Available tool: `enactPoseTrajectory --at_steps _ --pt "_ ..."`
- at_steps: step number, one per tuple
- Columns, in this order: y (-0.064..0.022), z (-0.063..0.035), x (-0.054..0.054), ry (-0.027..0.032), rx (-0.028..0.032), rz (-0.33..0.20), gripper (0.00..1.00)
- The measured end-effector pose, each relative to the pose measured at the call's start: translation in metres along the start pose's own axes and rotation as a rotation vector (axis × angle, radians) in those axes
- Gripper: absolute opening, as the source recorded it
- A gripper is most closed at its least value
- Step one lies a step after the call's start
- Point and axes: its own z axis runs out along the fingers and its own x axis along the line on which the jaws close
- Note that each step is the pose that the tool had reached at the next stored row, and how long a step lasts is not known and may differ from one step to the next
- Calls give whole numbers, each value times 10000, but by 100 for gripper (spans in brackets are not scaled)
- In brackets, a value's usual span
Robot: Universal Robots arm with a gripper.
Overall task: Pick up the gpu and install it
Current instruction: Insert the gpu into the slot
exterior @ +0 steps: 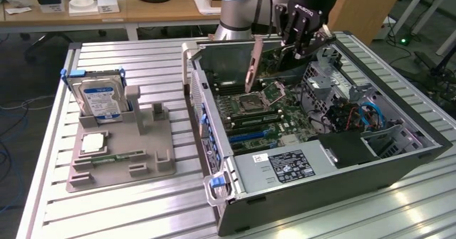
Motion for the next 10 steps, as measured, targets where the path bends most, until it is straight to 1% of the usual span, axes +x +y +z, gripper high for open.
enactPoseTrajectory --at_steps 5,10 --pt "2 90 1 6 15 440 28" --pt "10 180 26 8 30 693 28"
